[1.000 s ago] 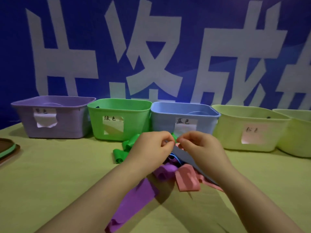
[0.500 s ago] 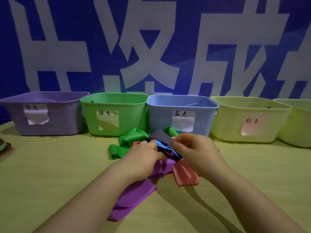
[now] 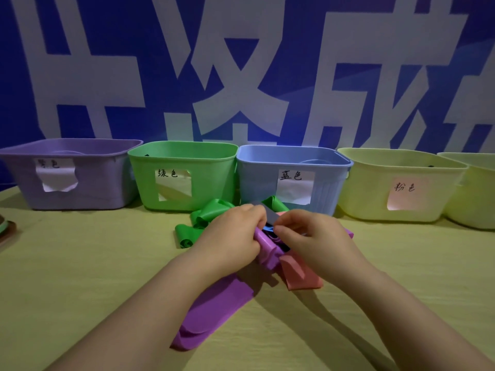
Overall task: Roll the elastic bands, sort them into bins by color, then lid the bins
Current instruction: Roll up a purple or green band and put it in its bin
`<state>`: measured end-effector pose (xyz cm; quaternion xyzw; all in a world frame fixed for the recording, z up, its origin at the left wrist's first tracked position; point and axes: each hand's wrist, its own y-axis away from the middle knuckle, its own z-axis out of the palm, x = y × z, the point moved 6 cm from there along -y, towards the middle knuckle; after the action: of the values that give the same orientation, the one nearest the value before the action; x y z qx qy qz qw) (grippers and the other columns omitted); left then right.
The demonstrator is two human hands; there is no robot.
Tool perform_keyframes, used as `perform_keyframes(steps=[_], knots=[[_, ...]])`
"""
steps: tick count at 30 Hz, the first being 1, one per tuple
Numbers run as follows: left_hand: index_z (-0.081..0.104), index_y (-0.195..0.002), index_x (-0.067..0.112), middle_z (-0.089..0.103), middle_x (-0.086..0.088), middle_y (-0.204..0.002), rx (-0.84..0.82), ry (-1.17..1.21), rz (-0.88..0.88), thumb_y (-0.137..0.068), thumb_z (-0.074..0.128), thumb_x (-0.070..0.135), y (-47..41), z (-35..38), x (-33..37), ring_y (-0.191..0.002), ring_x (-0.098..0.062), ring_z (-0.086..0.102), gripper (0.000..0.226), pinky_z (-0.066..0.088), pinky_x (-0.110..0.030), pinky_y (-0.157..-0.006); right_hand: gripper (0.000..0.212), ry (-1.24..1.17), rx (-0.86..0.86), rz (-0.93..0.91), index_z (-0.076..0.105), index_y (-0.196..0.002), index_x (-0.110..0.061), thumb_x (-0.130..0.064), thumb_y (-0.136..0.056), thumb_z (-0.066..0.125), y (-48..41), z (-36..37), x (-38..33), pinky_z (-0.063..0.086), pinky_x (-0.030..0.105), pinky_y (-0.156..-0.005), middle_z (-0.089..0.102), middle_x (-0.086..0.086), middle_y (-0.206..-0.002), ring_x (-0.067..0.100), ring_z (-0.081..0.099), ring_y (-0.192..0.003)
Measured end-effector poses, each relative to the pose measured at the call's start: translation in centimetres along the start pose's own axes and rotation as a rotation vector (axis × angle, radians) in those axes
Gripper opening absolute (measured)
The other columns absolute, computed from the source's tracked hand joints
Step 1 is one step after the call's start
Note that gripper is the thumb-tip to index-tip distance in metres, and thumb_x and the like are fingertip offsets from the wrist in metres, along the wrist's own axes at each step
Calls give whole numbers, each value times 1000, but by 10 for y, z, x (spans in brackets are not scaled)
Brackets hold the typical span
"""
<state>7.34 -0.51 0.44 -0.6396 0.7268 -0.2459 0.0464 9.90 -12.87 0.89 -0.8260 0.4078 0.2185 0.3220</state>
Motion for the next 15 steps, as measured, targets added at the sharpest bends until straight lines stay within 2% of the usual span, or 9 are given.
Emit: perform_keyframes(steps=[2, 6, 8, 10, 13, 15], knots=[[28, -66, 28, 38, 8, -74, 40, 31, -20, -75, 55, 10, 1, -2, 1, -73, -17, 39, 34, 21, -31, -58, 14, -52, -32, -23, 70, -92, -26, -35, -87, 60, 2, 3, -2, 44, 12, -68, 66, -16, -79, -6, 59, -77], [39, -77, 23, 48, 4, -78, 114, 87, -30, -77, 57, 14, 6, -6, 5, -74, -21, 44, 21, 27, -33, -56, 17, -166, -81, -25, 70, -90, -26, -40, -84, 62, 4, 8, -3, 41, 5, -59, 64, -17, -75, -14, 56, -68], [41, -82, 22, 51, 2, -80, 138, 78, -20, -77, 57, 15, 8, -8, 7, -74, -21, 44, 17, 30, -33, -58, 10, -195, -93, -21, 69, -84, -29, -36, -85, 63, 4, 8, -3, 43, 7, -57, 67, -14, -74, -10, 58, -66], [46, -85, 23, 52, 3, -83, 145, 97, -21, -78, 57, 15, 7, -8, 8, -77, -19, 45, 15, 33, -33, -61, 11, -172, -78, -20, 67, -77, -33, -33, -86, 62, 4, 6, -2, 46, 15, -61, 68, -12, -73, -5, 59, -66], [54, -91, 22, 52, 2, -88, 152, 234, -73, -76, 57, 9, 4, -5, 3, -79, -17, 49, 20, 34, -28, -64, 13, -174, -18, -21, 66, -75, -33, -29, -87, 61, 1, -1, 1, 47, 22, -64, 68, -11, -71, 0, 61, -67], [56, -96, 21, 54, 2, -94, 128, 355, -145, -73, 55, 4, 2, 0, -2, -87, -16, 54, 28, 41, -28, -73, 14, -202, 33, -31, 65, -76, -31, -25, -88, 60, 0, -8, 3, 47, 21, -64, 67, -10, -70, 1, 60, -66]])
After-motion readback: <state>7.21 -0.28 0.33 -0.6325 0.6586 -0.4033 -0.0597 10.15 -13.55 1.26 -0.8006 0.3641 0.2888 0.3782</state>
